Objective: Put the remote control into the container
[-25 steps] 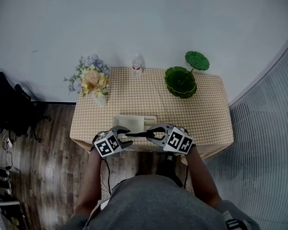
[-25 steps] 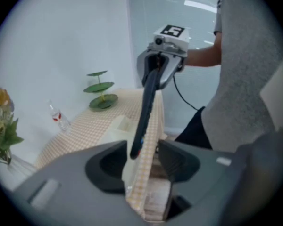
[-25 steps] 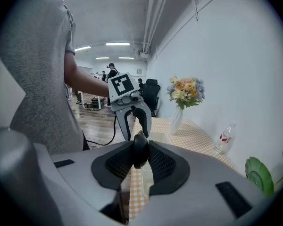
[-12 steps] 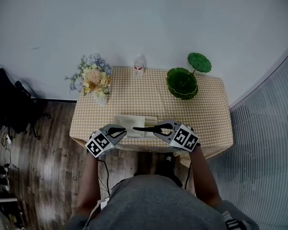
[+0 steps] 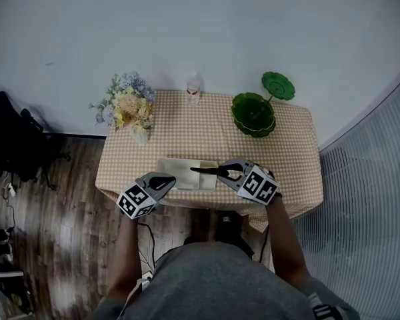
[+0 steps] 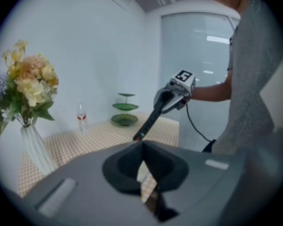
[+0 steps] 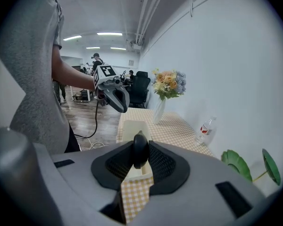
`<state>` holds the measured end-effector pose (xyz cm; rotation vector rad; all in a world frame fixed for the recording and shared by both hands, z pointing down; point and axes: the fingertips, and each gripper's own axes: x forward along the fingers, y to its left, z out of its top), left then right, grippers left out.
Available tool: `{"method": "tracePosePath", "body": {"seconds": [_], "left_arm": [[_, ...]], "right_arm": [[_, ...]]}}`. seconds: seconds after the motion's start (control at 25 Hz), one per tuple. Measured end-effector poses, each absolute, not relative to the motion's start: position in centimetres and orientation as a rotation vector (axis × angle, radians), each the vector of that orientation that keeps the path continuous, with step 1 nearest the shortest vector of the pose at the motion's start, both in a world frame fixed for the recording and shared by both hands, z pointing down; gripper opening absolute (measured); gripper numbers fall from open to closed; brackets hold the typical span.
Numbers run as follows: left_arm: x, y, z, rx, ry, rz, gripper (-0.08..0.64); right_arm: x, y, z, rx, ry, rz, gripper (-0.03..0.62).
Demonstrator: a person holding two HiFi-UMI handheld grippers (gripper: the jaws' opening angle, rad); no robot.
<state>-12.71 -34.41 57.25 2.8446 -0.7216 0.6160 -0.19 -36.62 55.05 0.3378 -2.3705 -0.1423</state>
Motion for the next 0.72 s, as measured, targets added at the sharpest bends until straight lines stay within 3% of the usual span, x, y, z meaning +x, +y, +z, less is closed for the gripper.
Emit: {"method": "tracePosePath", "body": {"seconds": [0.32,0.72], "left_arm": [[-12.3,-35.6,55.7,2.82,-0.754,0.465,0.0],[-13.0,-35.9,56.9,2.781,-0.778,0.517,0.0]], "right_arm": [[0.2,-39.5,55.1,0.319,-2.281,-0.153,0.098],[0.0,-40.1,57.6,0.214,-2.178,-0.103,0.098]]}}
